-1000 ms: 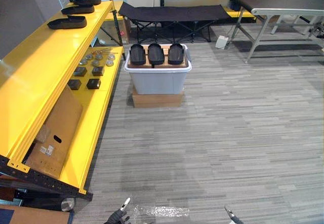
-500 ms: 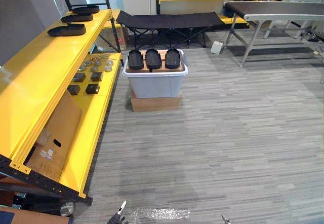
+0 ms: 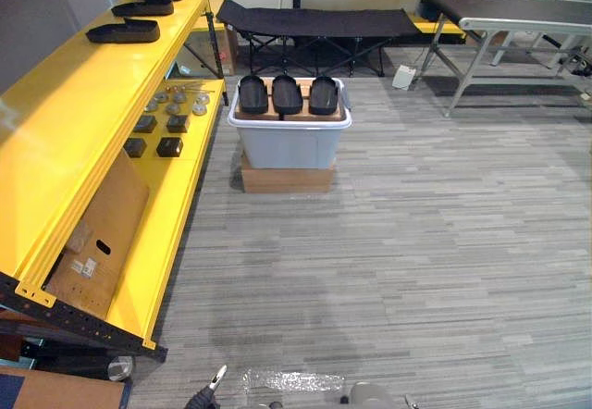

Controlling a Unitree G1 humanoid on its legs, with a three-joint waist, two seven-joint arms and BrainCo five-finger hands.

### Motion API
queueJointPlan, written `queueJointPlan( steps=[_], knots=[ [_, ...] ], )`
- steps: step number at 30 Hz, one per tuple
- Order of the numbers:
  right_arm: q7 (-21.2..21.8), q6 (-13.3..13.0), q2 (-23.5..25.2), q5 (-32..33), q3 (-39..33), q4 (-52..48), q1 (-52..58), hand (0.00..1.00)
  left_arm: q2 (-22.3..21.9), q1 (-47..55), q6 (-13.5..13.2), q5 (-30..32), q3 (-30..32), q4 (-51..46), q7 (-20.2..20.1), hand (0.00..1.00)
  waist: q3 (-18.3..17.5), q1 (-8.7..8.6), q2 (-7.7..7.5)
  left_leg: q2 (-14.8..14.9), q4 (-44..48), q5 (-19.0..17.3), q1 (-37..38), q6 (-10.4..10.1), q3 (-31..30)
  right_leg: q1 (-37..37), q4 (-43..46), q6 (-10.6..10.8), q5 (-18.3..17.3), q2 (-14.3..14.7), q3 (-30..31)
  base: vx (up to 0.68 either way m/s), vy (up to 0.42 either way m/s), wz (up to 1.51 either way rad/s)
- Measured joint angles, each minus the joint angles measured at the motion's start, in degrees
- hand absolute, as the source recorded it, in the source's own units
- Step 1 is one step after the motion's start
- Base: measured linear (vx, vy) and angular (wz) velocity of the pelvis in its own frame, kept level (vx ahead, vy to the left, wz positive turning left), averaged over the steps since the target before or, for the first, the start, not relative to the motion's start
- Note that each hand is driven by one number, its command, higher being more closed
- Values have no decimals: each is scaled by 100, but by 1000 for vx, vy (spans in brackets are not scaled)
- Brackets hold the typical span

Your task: Walk over and take plastic housings, then place them on the shelf

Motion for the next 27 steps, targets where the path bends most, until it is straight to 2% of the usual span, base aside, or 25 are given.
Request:
queueJointPlan(
  steps=[1, 3, 5, 7, 8, 9, 10, 11, 12, 13, 14, 15, 16, 17, 18, 19, 20, 21, 22, 23, 24, 25, 26, 27],
  knots=[
    [9, -28, 4, -69, -1, 0, 0, 0, 18, -30, 2, -3, 0, -1, 1, 0, 10, 3, 3, 102, 104, -66, -8, -66, 1, -55, -206, 75, 80, 22, 4, 339, -58, -9],
    [69, -150, 2, -217, 0, -6, 27, 0, 60, -146, 10, -39, 7, -108, -2, 0, 33, 10, -19, 428, 298, -335, 137, -394, 9, -263, -828, 194, 508, 105, 11, 384, -108, -5],
    [71, -198, -5, -347, 1, -15, 80, 0, 49, -209, 10, -108, 3, -285, -23, 0, 42, 8, -72, 538, 315, -544, 353, -624, -8, -352, -933, 170, 705, 70, 80, 337, -175, 10],
    [88, -191, -28, -397, 28, -20, 54, 0, 19, -251, 3, -112, -3, -459, 30, 0, 8, -79, -13, 792, 631, -1010, 413, -836, -169, -522, -415, 95, 688, 112, 148, 409, -309, 41],
    [87, -177, -55, -399, 28, -23, 55, 0, 14, -220, -7, -125, -1, -498, 59, 0, -36, -112, 63, 922, 733, -1103, 418, -908, -210, -580, -184, 26, 669, 183, 115, 583, -432, 62],
    [86, -139, -141, -412, 36, -15, 61, 0, 4, -135, -15, -256, 9, -475, 110, 0, -119, -154, 158, 1141, 1435, -1199, 222, -937, -296, -600, 215, -158, 771, 316, 22, 424, -326, 45],
    [88, -150, -267, -464, 36, -13, -7, 0, -97, -104, 15, -336, 28, -432, 112, 0, -137, -156, 327, 1397, 2400, -1088, -178, -789, -306, -551, 373, -397, 566, 448, -63, 633, -509, 24],
    [98, -223, -463, -629, 52, -75, -77, 0, -273, -2, 76, -348, 59, -422, 110, 0, -131, -98, 535, 1736, 3746, -581, -772, -452, -313, -308, 223, -600, 447, 669, -118, 542, -429, -6],
    [86, -311, -581, -682, 48, -125, -141, 0, -397, 91, 10, -323, 171, -447, 131, 0, -64, -55, 669, 1866, 4518, -502, -1132, -476, -377, 3, 30, -694, 442, 812, -132, 561, -394, -17],
    [77, -364, -639, -684, 30, -121, -200, 0, -420, 102, 22, -328, 237, -434, 119, 0, -29, -24, 721, 1826, 4833, -573, -1278, -524, -409, 256, -131, -731, 422, 858, -129, 598, -333, -10],
    [75, -450, -749, -685, 25, -125, -257, 0, -445, 120, 77, -325, 269, -309, 109, 0, 16, -12, 715, 1601, 5018, -730, -1453, -636, -416, 834, -503, -744, 417, 887, -116, 584, -294, -8],
    [81, -548, -811, -690, 18, -162, -300, 0, -508, 242, 69, -411, 352, -283, 89, 0, 41, 27, 660, 1248, 4706, -817, -1594, -675, -317, 1356, -910, -754, 412, 869, -64, 564, -261, -10],
    [81, -593, -837, -712, 8, -195, -345, 0, -524, 316, 25, -468, 400, -332, 52, 0, 39, 55, 642, 1084, 4430, -844, -1691, -720, -253, 1538, -1066, -758, 409, 864, -31, 501, -189, -28],
    [74, -655, -856, -855, -56, -263, -505, 0, -532, 432, 8, -479, 442, -353, -3, 0, 45, 99, 631, 762, 3665, -840, -1960, -730, -133, 1789, -1306, -780, 396, 859, 33, 447, -107, -46],
    [69, -678, -839, -896, -145, -315, -637, 0, -547, 542, 13, -477, 459, -352, -25, 0, 52, 154, 627, 457, 2708, -708, -2226, -754, -162, 1933, -1470, -799, 377, 858, 129, 426, -75, -52],
    [70, -710, -834, -895, -172, -336, -668, 0, -557, 587, 11, -475, 478, -354, -28, 0, 55, 191, 623, 370, 2228, -532, -2308, -743, -187, 1994, -1536, -794, 365, 859, 166, 495, 0, -56],
    [69, -776, -795, -892, -251, -421, -676, 0, -591, 704, 17, -470, 560, -325, -25, 0, 88, 268, 608, 277, 1294, -10, -2420, -721, -220, 2211, -1704, -745, 277, 871, 228, 411, 43, -48],
    [74, -772, -765, -875, -237, -427, -602, 0, -617, 825, 15, -457, 603, -244, -29, 0, 121, 321, 596, 305, 1029, 429, -2496, -703, -236, 2463, -1791, -691, 122, 885, 298, 406, 74, -39],
    [84, -773, -745, -836, -222, -430, -578, 0, -624, 866, 14, -457, 611, -215, -36, 0, 128, 343, 581, 326, 1096, 639, -2499, -665, -196, 2584, -1791, -686, 6, 880, 312, 412, 154, -7],
    [111, -767, -678, -813, -185, -428, -462, 0, -597, 935, -30, -456, 640, -224, -94, 0, 142, 345, 465, 288, 1322, 917, -2511, -378, -32, 2702, -1706, -693, -316, 773, 298, 411, 165, 9],
    [128, -756, -634, -803, -176, -419, -453, 0, -530, 929, -75, -450, 664, -227, -120, 0, 198, 347, 326, 237, 1549, 865, -2540, -270, 105, 2694, -1495, -695, -576, 638, 283, 513, 186, 15],
    [174, -754, -591, -797, -166, -406, -435, 0, -437, 926, -139, -368, 675, -223, -116, 0, 189, 337, 118, 47, 1732, 701, -2554, -11, 185, 2633, -1185, -643, -782, 406, 271, 470, 105, 7],
    [194, -756, -579, -792, -126, -363, -409, 0, -390, 887, -158, -233, 691, -207, -112, 0, 178, 317, 29, -94, 1755, 602, -2548, 154, 192, 2479, -768, -619, -835, 289, 296, 498, 100, 7],
    [210, -756, -566, -786, -70, -351, -415, 0, -375, 836, -168, -178, 723, -205, -123, 0, 187, 314, 10, -109, 1779, 535, -2548, 227, 228, 2227, -262, -548, -813, 234, 291, 517, 122, 5]
  ],
)
